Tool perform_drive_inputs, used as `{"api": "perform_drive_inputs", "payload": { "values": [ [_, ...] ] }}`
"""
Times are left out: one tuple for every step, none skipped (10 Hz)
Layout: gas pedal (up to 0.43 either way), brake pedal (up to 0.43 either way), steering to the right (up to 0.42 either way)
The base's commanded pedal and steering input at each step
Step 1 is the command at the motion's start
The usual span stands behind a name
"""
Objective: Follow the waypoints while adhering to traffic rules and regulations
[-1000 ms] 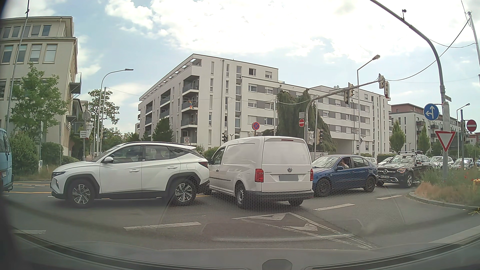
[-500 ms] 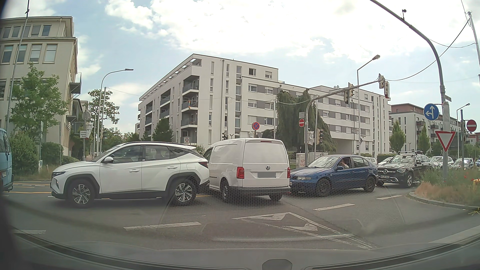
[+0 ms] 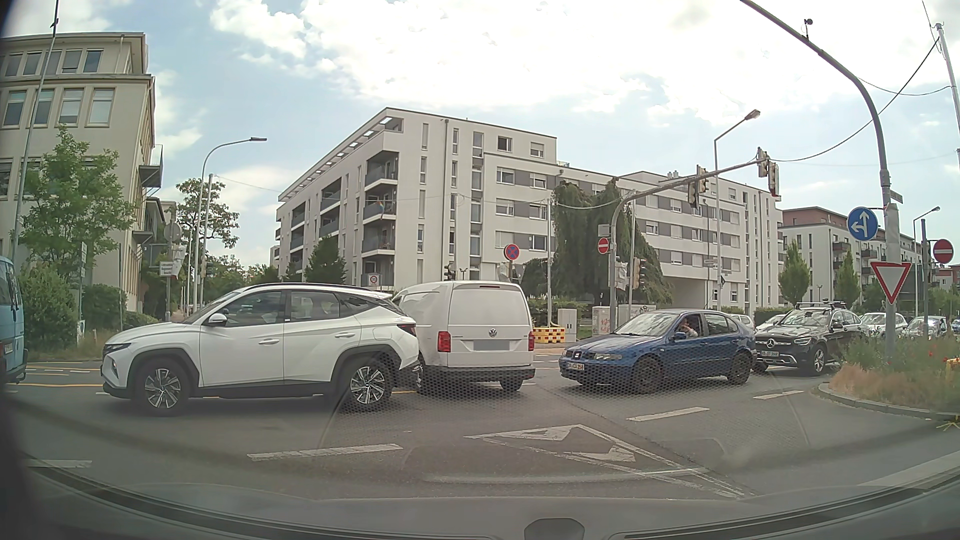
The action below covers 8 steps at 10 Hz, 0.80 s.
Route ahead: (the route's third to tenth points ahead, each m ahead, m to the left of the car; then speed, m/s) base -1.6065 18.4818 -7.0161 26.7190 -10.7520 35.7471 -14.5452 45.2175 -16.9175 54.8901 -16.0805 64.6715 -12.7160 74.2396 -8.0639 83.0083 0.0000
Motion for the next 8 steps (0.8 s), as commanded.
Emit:
{"api": "perform_drive_inputs", "payload": {
  "values": [
    [0.0, 0.335, -0.882],
    [0.0, 0.341, -0.882],
    [0.0, 0.341, -0.882],
    [0.0, 0.335, -0.882],
    [0.0, 0.341, -0.881],
    [0.0, 0.335, -0.881],
    [0.0, 0.335, -0.882],
    [0.0, 0.341, -0.882]
  ]
}}
